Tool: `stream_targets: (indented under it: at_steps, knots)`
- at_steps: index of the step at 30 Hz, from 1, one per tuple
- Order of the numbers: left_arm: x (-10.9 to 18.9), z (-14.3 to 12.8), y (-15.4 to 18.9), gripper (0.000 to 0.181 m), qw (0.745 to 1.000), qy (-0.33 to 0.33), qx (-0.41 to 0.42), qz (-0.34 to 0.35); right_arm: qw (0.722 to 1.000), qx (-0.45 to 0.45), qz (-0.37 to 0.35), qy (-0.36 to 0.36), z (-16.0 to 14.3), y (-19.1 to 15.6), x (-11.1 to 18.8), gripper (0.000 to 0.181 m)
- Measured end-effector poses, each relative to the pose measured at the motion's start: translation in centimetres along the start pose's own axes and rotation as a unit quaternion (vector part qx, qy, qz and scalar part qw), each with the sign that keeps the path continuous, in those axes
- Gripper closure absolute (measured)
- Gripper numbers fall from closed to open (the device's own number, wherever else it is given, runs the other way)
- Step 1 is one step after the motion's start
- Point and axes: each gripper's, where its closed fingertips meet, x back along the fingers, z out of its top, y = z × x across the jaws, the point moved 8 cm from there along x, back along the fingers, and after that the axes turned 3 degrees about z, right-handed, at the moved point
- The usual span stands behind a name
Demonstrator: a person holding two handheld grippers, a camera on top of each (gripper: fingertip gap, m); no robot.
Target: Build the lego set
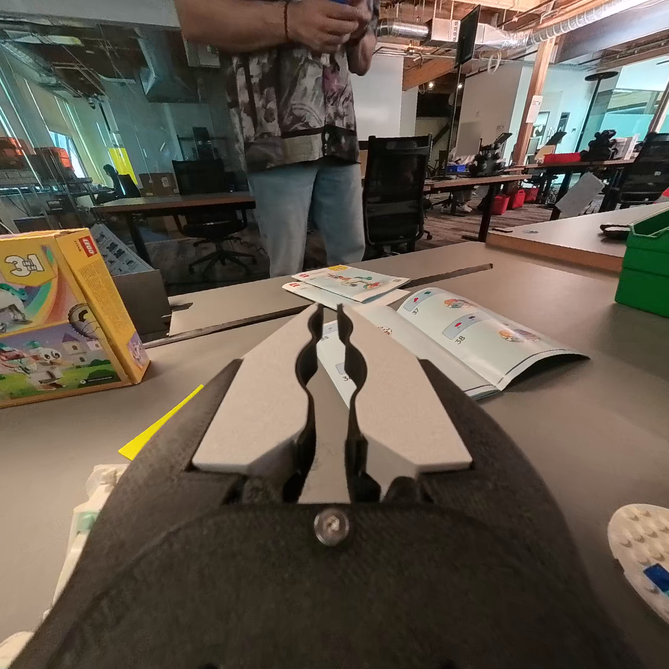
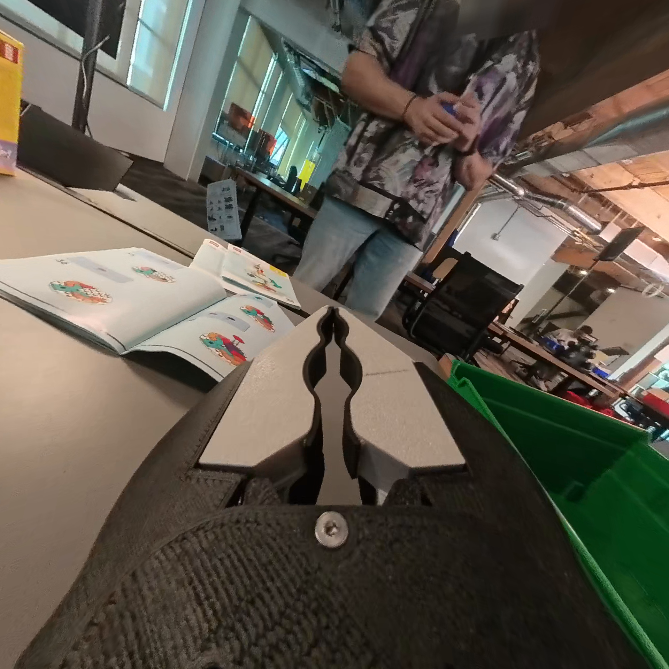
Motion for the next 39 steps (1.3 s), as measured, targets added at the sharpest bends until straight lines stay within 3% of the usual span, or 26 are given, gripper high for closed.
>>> stream_targets:
  at_steps: [17, 30, 35, 39]
  knots:
    - [2.1, 1.1, -1.0, 0.181, 0.999, 0.032, -0.026, 0.004, 0.998, 0.052, 0.026, -0.012, 0.0, -1.2, -0.6, 0.181]
    - [5.8, 1.5, -0.8, 0.181, 0.995, 0.062, -0.082, -0.003, 0.995, 0.071, 0.071, -0.003, 0.1, -2.1, -0.7, 0.181]
    - [11.5, 6.2, 1.0, 0.178, 0.993, 0.099, 0.023, -0.062, 0.994, 0.072, 0.086, 0.003, 0.2, -2.4, -0.8, 0.181]
    - [17.2, 9.4, -0.1, 0.178, 0.990, 0.096, 0.006, -0.100, 0.996, 0.052, 0.076, 0.003, 0.0, -2.0, -0.8, 0.181]
